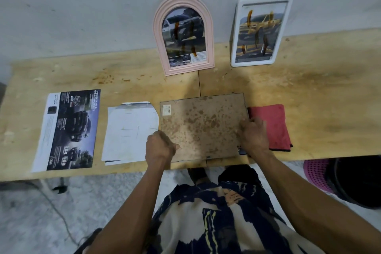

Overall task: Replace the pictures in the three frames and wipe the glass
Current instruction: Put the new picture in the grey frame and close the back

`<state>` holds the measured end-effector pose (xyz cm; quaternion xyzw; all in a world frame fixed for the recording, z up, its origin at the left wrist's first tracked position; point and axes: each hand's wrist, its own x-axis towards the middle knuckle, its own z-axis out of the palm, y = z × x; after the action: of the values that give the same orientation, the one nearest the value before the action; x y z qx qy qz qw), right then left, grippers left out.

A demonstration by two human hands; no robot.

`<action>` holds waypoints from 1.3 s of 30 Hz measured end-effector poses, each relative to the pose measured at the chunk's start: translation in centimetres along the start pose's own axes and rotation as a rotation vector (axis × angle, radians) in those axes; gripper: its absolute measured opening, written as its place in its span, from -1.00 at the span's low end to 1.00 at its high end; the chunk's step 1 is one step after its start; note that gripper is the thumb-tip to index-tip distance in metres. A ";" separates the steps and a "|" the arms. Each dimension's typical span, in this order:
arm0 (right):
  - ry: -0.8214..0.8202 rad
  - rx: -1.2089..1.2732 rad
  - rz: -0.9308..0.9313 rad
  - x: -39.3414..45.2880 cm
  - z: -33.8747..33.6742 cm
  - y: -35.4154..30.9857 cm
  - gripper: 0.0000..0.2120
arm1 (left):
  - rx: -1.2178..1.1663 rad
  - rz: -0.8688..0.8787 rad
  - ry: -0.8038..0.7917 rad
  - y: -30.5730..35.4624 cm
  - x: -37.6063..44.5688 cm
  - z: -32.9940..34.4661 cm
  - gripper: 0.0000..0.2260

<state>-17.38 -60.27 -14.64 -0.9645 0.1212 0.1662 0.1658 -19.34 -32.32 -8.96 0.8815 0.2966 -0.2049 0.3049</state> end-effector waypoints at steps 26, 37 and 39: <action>-0.261 0.923 -0.250 -0.4 -13.5 -3.5 -0.41 | -0.453 -0.192 -0.069 2.1 6.1 -10.3 -0.72; 0.259 0.896 -0.224 1.3 -15.8 -6.2 -0.69 | -0.835 0.068 -0.346 3.9 3.4 -16.7 -0.37; 0.274 0.923 -0.125 1.9 -16.7 -6.6 -0.55 | -0.846 0.179 -0.300 4.1 2.9 -16.4 -0.52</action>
<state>-9.01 -60.56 1.33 -0.8088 0.1447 -0.0437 0.5683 -11.58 -22.95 3.10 0.6623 0.2293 -0.1638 0.6942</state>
